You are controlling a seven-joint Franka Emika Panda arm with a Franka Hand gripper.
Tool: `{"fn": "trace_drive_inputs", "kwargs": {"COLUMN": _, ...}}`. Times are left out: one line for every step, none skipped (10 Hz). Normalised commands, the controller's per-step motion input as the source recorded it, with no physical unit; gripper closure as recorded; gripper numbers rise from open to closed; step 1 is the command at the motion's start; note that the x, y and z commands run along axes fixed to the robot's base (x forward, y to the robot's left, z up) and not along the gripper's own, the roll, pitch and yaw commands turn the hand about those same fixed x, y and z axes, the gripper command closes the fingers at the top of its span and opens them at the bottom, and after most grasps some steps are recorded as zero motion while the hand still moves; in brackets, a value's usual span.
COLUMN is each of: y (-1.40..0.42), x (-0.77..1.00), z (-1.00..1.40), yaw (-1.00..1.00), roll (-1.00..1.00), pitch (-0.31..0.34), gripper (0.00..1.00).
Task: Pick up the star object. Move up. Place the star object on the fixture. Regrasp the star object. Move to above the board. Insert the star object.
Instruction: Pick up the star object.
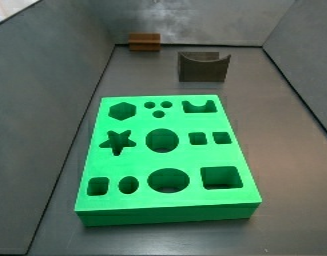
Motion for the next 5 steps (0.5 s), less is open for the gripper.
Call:
{"fn": "trace_drive_inputs", "kwargs": {"y": 0.03, "x": -0.16, "z": -0.12, "yaw": -0.87, "roll": 0.0, "pitch": 0.0, "gripper": 0.0}}
{"fn": "trace_drive_inputs", "kwargs": {"y": 0.0, "x": -0.13, "z": -0.07, "yaw": -0.92, "roll": 0.0, "pitch": 0.0, "gripper": 0.0}}
{"fn": "trace_drive_inputs", "kwargs": {"y": 0.05, "x": -0.11, "z": -0.03, "yaw": -0.82, "roll": -0.01, "pitch": 0.0, "gripper": 0.0}}
{"fn": "trace_drive_inputs", "kwargs": {"y": 0.0, "x": 0.07, "z": 0.0, "yaw": 0.0, "roll": 0.0, "pitch": 0.019, "gripper": 0.0}}
{"fn": "trace_drive_inputs", "kwargs": {"y": 0.36, "x": 0.33, "z": -0.06, "yaw": -0.29, "roll": -0.09, "pitch": 0.047, "gripper": 0.0}}
